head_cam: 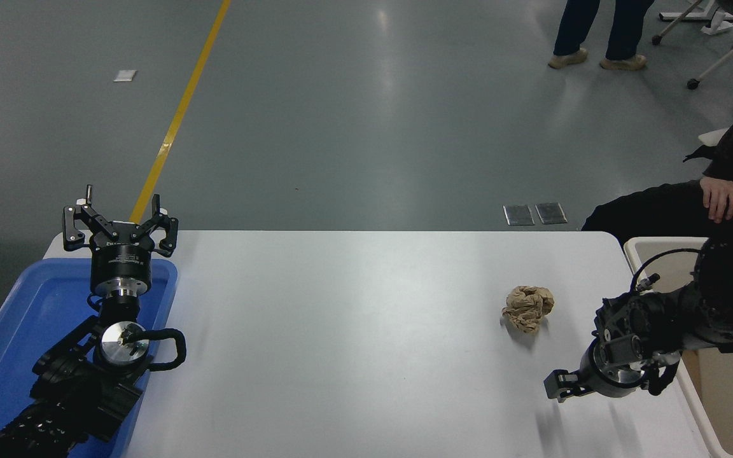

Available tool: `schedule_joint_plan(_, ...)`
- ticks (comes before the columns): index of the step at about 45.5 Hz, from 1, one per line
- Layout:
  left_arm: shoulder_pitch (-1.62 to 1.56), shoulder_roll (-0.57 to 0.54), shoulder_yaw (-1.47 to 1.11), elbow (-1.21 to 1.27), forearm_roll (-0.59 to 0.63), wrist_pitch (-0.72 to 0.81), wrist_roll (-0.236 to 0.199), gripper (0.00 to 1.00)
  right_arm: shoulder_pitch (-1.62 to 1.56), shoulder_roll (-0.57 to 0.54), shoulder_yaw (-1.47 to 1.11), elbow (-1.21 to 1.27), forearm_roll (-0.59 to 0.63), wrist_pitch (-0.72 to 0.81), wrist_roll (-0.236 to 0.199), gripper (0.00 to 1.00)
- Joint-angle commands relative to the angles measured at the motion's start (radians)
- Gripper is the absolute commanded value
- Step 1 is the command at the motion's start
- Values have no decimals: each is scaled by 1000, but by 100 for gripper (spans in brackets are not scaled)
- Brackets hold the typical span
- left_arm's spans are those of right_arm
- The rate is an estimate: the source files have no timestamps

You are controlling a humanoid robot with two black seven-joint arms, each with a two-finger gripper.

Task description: Pick up paper ball place in dustbin

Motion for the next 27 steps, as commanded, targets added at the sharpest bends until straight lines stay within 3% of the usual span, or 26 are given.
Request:
schedule_joint_plan(1,0,0,1,0,-1,0,-1,99,183,-79,-3,132,-7,11,1,100)
schedule_joint_plan(12,0,0,1,0,-1,0,-1,99,502,-168,-2,351,-9,90,4,100)
schedule_joint_plan(27,0,2,1,0,-1,0,-1,99,804,-320,85,373,-90,389,1,100)
